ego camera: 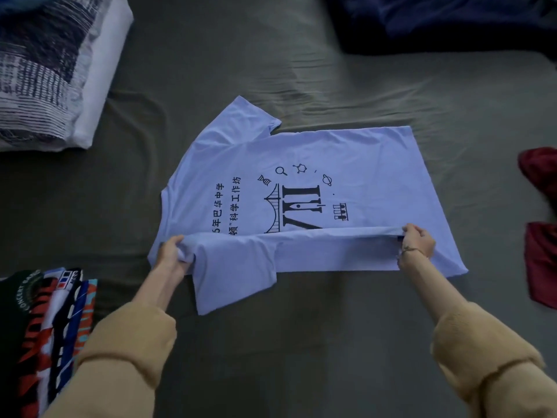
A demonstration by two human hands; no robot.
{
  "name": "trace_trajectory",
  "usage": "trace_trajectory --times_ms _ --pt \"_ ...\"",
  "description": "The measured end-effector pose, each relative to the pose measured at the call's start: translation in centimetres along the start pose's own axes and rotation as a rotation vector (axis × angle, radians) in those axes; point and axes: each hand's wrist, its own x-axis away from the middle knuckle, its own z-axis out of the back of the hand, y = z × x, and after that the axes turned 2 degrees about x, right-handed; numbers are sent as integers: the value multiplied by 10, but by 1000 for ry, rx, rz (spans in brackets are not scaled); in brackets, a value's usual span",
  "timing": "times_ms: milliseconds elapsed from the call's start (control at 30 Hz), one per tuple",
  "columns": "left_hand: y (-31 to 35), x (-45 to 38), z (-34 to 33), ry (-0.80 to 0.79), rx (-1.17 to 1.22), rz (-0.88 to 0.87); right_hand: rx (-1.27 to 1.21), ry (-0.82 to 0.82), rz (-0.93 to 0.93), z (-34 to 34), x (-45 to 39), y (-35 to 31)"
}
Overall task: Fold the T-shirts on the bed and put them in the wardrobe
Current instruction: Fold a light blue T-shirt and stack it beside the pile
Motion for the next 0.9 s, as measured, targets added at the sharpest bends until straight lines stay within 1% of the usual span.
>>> trace_trajectory --times_ms 67,133,233,267,300,367,400,433,467,500,533,567,600,667,700,733,767,800,833,900 --pt "15 -11 -20 -4 20 -30 69 9 23 -9 -16 -13" --pt "26 -23 -36 18 2 -52 191 -19 78 -16 -30 -22" --pt "29 -42 -48 90 -42 -41 550 -96 176 -25 -44 -29" --pt "28 -46 -53 116 -42 -54 638 -97 209 -28 -48 -31" --pt "24 -44 -55 181 -73 -90 686 -88 249 -27 -47 -31" --pt "15 -38 -73 389 -130 -225 719 -68 322 -29 -55 -31" --pt "10 -32 -82 479 -193 -322 722 -52 369 -29 -56 -28" --pt "4 -24 -91 537 -348 -435 699 -26 407 -28 -60 -26" --pt "-6 -16 -103 534 -586 -534 662 -2 432 -25 -65 -26" --pt "-18 -14 -111 496 -820 -619 634 11 455 -23 -66 -26" --pt "-28 -10 -122 438 -991 -693 638 16 475 -19 -70 -25" --pt "-36 -4 -131 352 -1113 -770 706 23 495 -18 -73 -25" --pt "-45 1 -144 230 -1209 -862 826 35 514 -16 -77 -25" --pt "-62 8 -163 -123 -1394 -1044 1051 61 563 -14 -80 -26" --pt "-71 10 -173 -289 -1487 -1124 1104 58 576 -12 -85 -27" --pt "-78 10 -178 -398 -1584 -1184 1138 43 582 -11 -88 -27" --pt "-82 11 -182 -449 -1657 -1215 1171 24 586 -11 -92 -28" --pt "-86 9 -185 -456 -1683 -1232 1184 16 614 -11 -95 -29" --pt "-87 8 -187 -435 -1673 -1245 1173 22 690 -13 -99 -27" --pt "-87 6 -195 -367 -1634 -1259 1117 47 914 -16 -109 -23"
